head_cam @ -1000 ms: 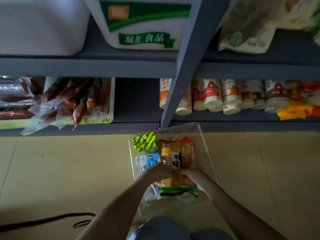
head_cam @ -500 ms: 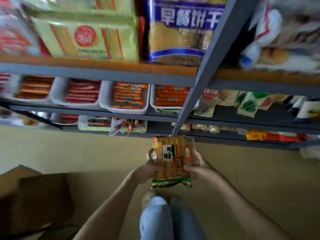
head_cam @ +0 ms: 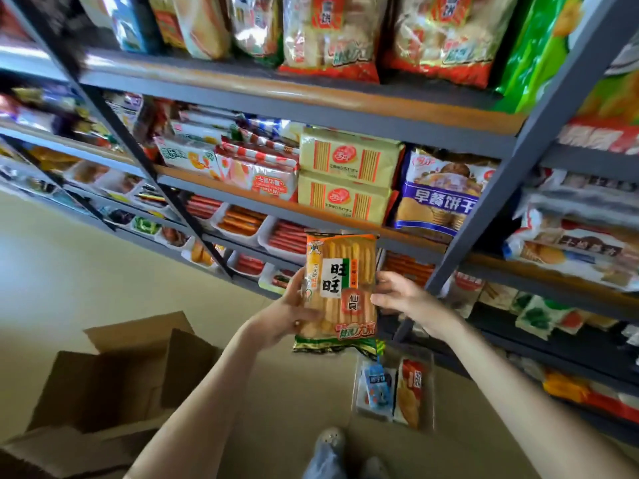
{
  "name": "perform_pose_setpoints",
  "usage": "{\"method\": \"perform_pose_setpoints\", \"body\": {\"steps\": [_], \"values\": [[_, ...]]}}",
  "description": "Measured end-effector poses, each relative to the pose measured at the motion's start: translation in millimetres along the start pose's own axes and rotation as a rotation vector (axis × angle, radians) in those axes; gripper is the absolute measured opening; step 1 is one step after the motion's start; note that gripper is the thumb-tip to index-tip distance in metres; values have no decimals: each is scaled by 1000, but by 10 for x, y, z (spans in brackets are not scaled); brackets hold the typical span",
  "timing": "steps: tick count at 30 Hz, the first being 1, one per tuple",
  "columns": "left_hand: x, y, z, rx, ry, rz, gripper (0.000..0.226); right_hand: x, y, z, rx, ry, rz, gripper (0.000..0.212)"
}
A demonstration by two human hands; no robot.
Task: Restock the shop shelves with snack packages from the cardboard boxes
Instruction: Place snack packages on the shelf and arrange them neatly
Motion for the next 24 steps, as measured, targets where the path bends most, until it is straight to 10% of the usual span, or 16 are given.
{"method": "perform_pose_setpoints", "body": {"steps": [6, 24], "values": [[-590, -109, -537, -67, 274, -100, 101, 121, 131, 706, 97, -216, -118, 24], [-930, -511, -3179, 334, 748, -76, 81, 930, -217, 2718, -417, -633, -556, 56]]}}
Point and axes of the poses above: each hand's wrist, its own x-axis towards the middle knuckle, its own y-axis out of the palm, z = x × y, the point moved 6 cm from there along x, towards the middle knuckle, and after that the axes turned 14 degrees about -y, right-handed, at the moved point
